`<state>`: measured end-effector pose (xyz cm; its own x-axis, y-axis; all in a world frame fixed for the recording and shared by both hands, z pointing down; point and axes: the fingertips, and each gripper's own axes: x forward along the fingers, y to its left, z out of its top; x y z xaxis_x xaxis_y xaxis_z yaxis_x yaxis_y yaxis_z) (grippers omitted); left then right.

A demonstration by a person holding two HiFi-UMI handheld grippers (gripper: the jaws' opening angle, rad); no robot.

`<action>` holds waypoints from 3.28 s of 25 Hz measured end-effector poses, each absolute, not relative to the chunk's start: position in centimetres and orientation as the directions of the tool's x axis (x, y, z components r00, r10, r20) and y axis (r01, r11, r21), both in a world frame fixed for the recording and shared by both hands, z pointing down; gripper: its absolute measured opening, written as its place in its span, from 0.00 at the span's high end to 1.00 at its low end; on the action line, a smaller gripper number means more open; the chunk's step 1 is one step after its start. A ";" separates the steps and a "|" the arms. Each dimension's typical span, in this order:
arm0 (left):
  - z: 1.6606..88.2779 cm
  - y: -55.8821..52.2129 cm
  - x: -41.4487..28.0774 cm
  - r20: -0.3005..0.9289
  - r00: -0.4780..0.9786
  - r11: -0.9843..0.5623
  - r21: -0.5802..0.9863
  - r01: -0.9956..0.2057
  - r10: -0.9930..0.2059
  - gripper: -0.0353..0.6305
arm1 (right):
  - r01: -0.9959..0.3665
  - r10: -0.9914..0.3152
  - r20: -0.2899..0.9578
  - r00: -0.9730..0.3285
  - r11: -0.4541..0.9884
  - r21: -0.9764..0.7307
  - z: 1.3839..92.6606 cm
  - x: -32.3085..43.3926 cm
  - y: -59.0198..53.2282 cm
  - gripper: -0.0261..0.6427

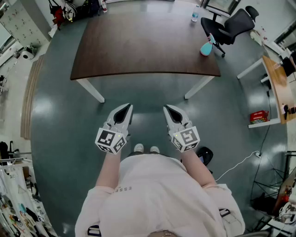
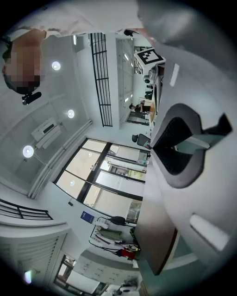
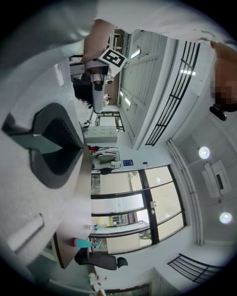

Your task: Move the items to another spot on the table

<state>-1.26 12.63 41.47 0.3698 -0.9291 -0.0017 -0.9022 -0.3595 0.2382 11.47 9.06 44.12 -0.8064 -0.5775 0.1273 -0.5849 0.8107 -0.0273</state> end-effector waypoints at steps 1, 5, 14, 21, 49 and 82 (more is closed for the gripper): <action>41.5 12.6 -1.4 0.000 0.370 -0.359 0.238 -0.902 -0.929 0.92 | -0.586 -0.579 0.128 -0.805 0.810 -0.023 44.1 11.4 9.0 0.97; 41.6 12.5 -1.8 0.004 0.368 -0.356 0.239 -0.903 -0.930 0.92 | -0.585 -0.578 0.132 -0.805 0.810 -0.024 44.0 11.1 9.1 0.97; 41.9 12.4 -2.4 0.008 0.375 -0.361 0.244 -0.900 -0.927 0.92 | -0.600 -0.591 0.131 -0.796 0.800 -0.033 44.1 10.5 8.8 0.97; 42.6 12.0 -3.4 0.026 0.413 -0.394 0.251 -0.884 -0.910 0.92 | -0.635 -0.625 0.142 -0.768 0.772 -0.039 44.6 9.8 8.1 0.97; 44.3 -6.6 9.9 0.045 0.578 -0.549 0.258 -0.795 -0.815 0.92 | -0.837 -0.816 0.187 -0.547 0.541 -0.083 46.8 26.5 -8.3 0.97; 46.3 -39.6 21.4 0.099 0.621 -0.566 0.318 -0.760 -0.778 0.92 | -0.849 -0.782 0.350 -0.515 0.523 -0.080 51.4 37.3 -40.0 0.81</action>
